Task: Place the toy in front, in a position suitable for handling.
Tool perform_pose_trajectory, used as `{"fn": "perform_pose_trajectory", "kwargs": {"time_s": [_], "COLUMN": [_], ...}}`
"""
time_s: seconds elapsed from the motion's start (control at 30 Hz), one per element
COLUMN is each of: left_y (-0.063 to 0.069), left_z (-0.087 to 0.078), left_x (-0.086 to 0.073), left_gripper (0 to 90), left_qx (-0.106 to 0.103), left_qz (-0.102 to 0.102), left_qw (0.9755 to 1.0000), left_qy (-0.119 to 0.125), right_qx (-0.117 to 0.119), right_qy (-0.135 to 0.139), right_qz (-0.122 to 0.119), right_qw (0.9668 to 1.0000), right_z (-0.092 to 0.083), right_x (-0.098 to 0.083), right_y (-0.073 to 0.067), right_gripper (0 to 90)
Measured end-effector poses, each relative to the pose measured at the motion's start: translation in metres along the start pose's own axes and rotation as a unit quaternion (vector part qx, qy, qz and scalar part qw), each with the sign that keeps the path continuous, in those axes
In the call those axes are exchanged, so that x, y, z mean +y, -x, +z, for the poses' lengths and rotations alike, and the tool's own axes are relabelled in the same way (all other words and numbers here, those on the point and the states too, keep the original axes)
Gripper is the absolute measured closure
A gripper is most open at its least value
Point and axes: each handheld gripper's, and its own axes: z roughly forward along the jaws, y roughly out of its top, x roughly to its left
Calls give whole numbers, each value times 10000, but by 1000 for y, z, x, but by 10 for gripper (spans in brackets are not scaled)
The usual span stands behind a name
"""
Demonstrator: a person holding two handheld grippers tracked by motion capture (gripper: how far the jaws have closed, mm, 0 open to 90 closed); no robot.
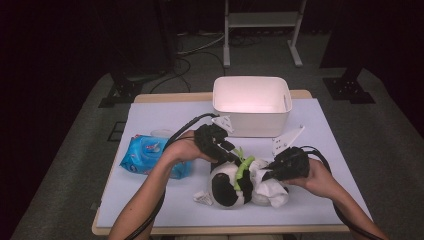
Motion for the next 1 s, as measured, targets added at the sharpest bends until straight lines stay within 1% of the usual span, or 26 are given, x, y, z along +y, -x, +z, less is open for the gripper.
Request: {"fn": "perform_pose_trajectory", "kwargs": {"time_s": [0.03,0.1,0.2,0.33,0.5,0.53,0.73,0.77,0.97,1.0], "left_y": [-1,-2,-4,-3,-5,-6,-6,-7,-8,-8], "left_z": [1,3,6,9,7,5,6,5,3,2], "left_x": [0,-1,-2,-2,-1,-2,-5,-5,-8,-9], "left_gripper": [572,566,564,559,558,559,559,558,558,558], "left_qx": [8,19,-24,-59,-29,6,-22,-20,-15,-17], "left_qz": [11,-31,-74,-35,-42,-76,-60,-89,-110,-113], "left_qw": [10000,10000,9999,9999,9999,9999,9999,9999,9999,9999], "left_qy": [-35,-88,-90,-109,-126,-120,-132,-129,-121,-87], "right_qx": [17,26,25,21,33,37,44,41,51,50], "right_qy": [12,11,-3,-11,-6,-7,-10,-13,2,-7], "right_qz": [30,30,-6,-20,-22,-25,-21,-23,-14,-3], "right_qw": [10000,10000,10000,10000,10000,10000,10000,10000,10000,10000], "right_z": [0,0,0,0,0,0,0,0,0,0], "right_x": [0,0,0,0,0,0,0,0,0,0], "right_y": [-1,0,0,0,0,-1,0,0,0,0], "right_gripper": [837,837,837,837,837,837,837,837,837,837]}}
